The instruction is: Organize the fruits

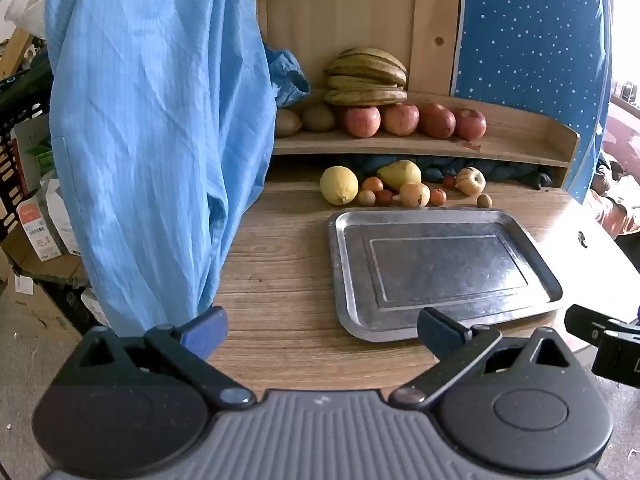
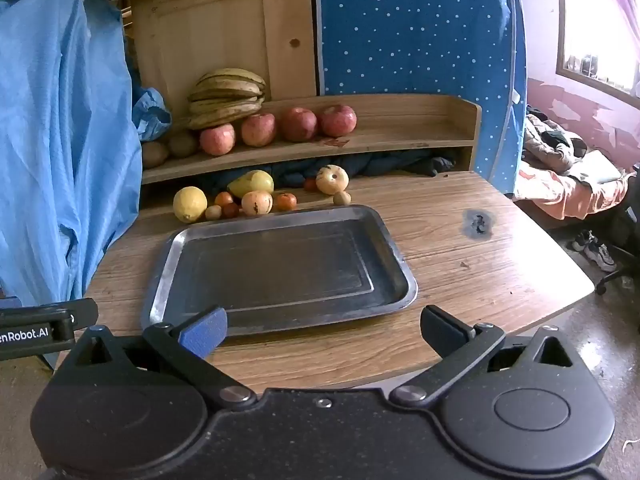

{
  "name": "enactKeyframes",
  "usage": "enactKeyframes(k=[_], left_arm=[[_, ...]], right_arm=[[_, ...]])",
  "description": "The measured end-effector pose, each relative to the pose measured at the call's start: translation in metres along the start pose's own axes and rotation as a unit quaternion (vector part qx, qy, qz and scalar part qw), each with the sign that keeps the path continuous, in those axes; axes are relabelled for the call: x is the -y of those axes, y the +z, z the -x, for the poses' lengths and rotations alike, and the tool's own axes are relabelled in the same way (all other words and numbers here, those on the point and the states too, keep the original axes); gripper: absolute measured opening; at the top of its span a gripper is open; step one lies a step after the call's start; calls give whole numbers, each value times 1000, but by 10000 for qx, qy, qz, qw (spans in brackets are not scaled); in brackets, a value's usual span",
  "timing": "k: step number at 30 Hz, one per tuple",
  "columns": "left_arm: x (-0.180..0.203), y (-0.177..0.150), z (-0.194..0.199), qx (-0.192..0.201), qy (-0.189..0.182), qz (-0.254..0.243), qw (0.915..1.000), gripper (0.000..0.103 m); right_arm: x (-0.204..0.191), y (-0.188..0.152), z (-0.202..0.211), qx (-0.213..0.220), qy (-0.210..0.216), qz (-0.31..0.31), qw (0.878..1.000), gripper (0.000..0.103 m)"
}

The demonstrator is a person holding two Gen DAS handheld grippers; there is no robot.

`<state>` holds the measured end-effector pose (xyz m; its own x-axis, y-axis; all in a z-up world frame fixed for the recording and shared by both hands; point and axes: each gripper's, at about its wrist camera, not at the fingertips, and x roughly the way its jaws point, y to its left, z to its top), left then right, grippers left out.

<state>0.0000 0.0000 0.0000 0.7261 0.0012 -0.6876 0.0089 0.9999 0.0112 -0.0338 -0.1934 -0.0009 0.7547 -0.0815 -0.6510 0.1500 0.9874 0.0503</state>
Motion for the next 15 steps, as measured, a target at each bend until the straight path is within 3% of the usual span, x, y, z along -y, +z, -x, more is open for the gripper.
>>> enactKeyframes(k=[15], left_arm=[[3,-2,4,12,-17,12,10000,103]], right_arm=[[0,-1,-1,0,46,-1,10000,103]])
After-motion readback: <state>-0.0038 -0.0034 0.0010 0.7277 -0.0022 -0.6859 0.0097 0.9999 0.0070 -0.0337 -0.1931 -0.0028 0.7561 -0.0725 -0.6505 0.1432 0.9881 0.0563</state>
